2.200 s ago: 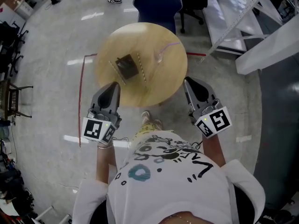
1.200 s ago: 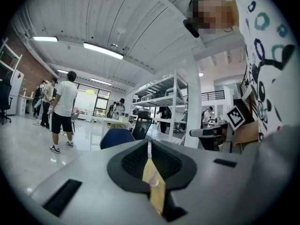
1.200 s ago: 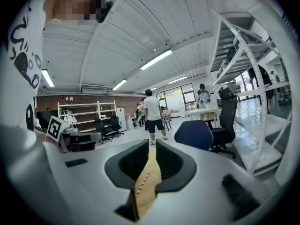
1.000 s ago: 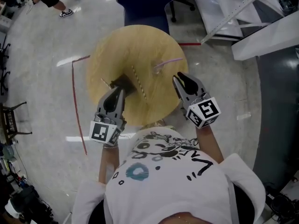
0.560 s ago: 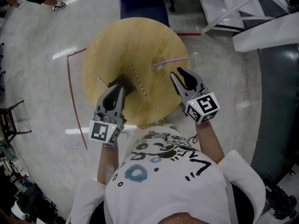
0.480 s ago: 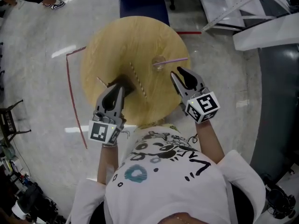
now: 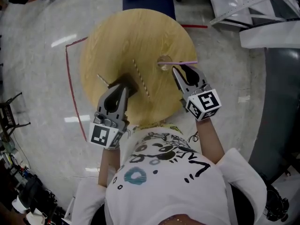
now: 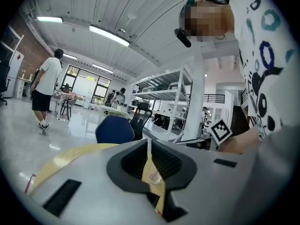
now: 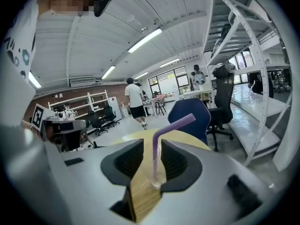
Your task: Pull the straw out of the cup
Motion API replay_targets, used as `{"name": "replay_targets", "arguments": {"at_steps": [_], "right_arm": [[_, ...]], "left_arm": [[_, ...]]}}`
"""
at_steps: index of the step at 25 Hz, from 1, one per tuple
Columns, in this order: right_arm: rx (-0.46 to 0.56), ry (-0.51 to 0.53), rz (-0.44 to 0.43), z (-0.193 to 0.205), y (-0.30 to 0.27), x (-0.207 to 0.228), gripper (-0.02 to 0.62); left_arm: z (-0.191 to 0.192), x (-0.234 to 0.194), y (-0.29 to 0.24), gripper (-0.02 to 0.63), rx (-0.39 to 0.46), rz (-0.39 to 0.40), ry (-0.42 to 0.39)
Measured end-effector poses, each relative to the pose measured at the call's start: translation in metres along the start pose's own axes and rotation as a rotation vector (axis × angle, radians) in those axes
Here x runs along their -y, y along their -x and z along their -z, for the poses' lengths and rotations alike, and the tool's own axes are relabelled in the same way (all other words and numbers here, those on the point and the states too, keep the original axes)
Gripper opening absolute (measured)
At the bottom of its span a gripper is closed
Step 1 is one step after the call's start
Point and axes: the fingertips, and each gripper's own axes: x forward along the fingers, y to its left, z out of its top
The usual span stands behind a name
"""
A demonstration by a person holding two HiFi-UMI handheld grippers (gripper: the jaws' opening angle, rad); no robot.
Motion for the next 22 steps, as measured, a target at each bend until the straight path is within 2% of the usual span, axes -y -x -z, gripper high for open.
{"name": "replay_targets", "arguments": {"at_steps": [7,10,22], "right_arm": [[0.022,0.025,0.024,-0.006,-0.011,-0.004,0.101],[0.036,0.057,0.056,-0.010,-0.009,-0.004,0.053],[0.064,0.075,0.053,-0.030,-0.004,-0.007,0.048]], "left_arm": [[0.004,-0.007,0.005,0.018,-0.015,0.001,0.017],[0.006,-0.009,0.007,0.018,-0.016,-0.003,0.033],[-0.002,-0.006,0.006,0.018,0.017,0.018,0.023]]}}
